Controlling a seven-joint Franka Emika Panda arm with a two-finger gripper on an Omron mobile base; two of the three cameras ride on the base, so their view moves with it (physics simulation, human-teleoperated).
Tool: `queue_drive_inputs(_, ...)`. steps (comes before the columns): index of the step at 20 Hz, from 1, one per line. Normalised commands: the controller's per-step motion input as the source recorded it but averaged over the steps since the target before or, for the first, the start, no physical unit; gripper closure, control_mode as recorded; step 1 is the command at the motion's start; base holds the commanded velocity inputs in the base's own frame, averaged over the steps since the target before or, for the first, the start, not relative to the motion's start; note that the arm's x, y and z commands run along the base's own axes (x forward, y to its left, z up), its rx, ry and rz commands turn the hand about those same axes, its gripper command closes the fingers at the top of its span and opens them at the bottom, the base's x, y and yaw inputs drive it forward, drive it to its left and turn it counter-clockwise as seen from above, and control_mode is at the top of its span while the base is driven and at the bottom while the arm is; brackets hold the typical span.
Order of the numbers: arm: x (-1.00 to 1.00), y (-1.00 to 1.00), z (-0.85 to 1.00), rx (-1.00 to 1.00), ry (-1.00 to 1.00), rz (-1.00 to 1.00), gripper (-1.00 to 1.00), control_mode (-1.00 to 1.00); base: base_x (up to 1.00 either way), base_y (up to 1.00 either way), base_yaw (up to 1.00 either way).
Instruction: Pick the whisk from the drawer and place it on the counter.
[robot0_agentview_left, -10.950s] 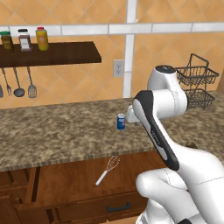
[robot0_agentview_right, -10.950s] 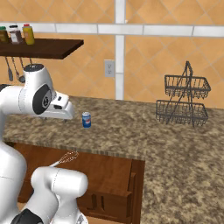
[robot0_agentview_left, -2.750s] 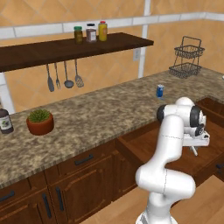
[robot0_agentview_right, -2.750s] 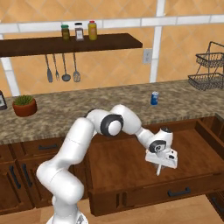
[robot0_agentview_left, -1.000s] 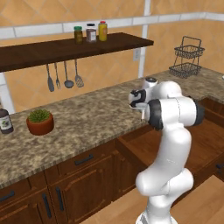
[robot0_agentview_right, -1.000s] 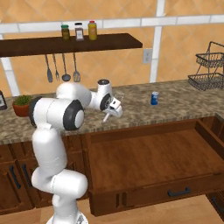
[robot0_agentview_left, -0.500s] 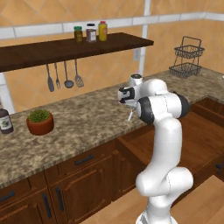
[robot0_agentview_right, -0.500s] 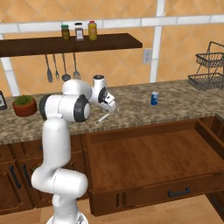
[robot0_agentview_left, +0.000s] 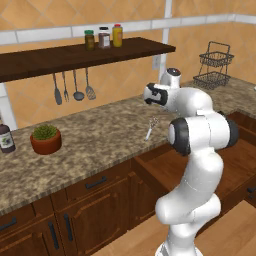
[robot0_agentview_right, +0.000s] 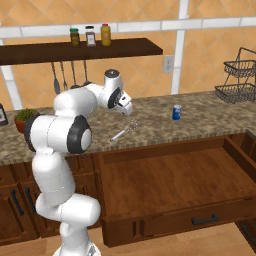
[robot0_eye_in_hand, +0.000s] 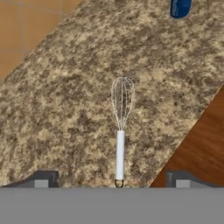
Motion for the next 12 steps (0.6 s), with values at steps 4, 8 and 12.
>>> queue_drive_inputs(4, -1.0, -0.26, 1.0, 0.14, -0.52, 0.0, -1.0, -1.0, 0.0, 0.0, 0.0)
queue_drive_inputs(8, -1.0, -0.14, 1.0, 0.14, -0.55, 0.0, -1.0, -1.0, 0.0, 0.0, 0.0)
queue_drive_inputs(12, -1.0, -0.19, 1.0, 0.24, -0.64, 0.01, -1.0, -1.0, 0.0, 0.0, 0.0)
